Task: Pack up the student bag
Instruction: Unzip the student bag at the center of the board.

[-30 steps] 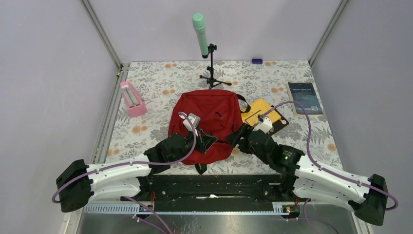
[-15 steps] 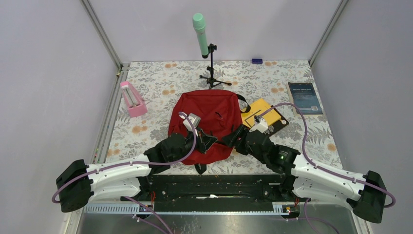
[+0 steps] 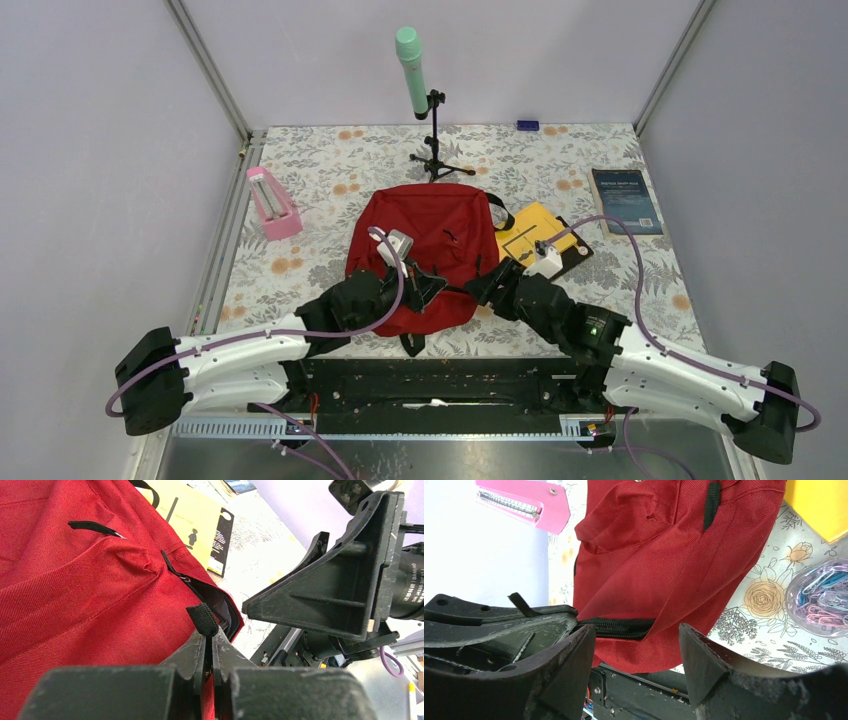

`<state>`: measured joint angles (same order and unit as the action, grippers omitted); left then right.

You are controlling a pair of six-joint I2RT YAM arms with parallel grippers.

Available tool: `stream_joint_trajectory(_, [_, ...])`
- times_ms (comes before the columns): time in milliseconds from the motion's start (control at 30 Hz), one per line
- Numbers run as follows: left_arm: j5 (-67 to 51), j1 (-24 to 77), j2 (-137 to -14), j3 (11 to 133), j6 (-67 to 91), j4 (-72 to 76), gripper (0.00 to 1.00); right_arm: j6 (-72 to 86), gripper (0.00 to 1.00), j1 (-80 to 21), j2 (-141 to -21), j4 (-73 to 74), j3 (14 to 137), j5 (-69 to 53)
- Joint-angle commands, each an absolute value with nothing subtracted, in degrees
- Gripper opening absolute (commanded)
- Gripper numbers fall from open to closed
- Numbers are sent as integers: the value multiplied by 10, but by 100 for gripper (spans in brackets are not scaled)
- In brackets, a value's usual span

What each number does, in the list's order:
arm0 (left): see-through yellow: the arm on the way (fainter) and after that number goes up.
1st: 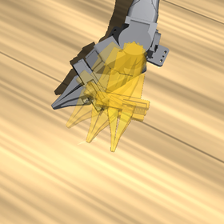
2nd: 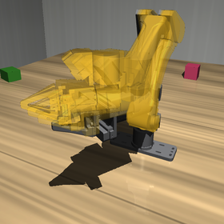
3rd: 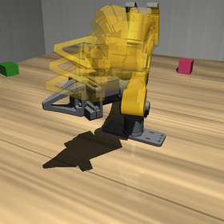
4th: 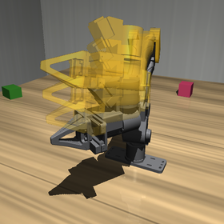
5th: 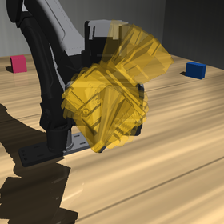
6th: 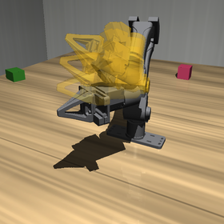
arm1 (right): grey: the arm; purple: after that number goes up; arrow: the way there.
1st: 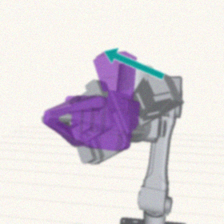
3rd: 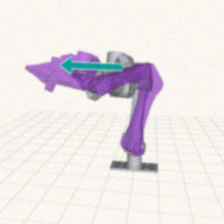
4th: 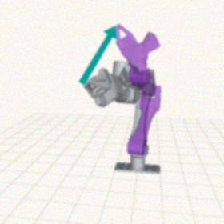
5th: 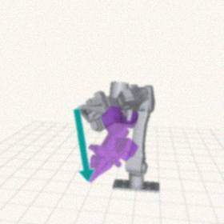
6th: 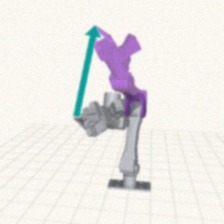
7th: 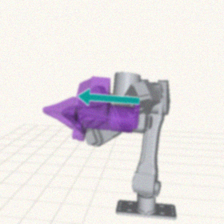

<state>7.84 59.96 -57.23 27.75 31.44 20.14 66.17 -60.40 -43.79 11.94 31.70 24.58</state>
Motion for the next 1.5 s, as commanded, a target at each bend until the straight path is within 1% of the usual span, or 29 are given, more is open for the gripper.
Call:
stream_joint_trajectory(0, [84,600,-568,312,305,236,0,669,69,-609,-451,91,309,282])
stream_joint_trajectory(300, [82,600,-550,299,311,240,0,698,69,-610,-512,26,306,220])
stream_joint_trajectory(367, [82,600,-547,296,313,244,0,702,66,-610,-517,13,303,215])
stream_joint_trajectory(400, [81,600,-546,295,314,244,0,702,58,-610,-519,7,303,214])
stream_joint_trajectory(433, [81,601,-545,293,316,245,0,702,53,-610,-521,5,303,215])
stream_joint_trajectory(500, [80,600,-543,289,319,248,0,698,33,-610,-520,-13,303,229])
stream_joint_trajectory(567, [79,600,-539,286,321,250,0,696,16,-610,-514,-18,304,250])
stream_joint_trajectory(633, [83,600,-536,283,322,246,0,691,3,-610,-506,-26,304,271])
stream_joint_trajectory(667, [85,600,-534,283,322,243,0,689,0,-610,-501,-29,305,281])
stream_joint_trajectory(800, [98,600,-521,283,320,227,0,662,0,-610,-484,-54,308,326])
stream_joint_trajectory(1033, [127,600,-497,280,311,194,0,613,0,-609,-463,-64,319,437])
stream_joint_trajectory(1167, [136,600,-488,277,307,184,0,590,0,-608,-463,-83,323,462])
stream_joint_trajectory(1467, [160,599,-477,269,312,162,0,593,0,-599,-456,-83,313,492])
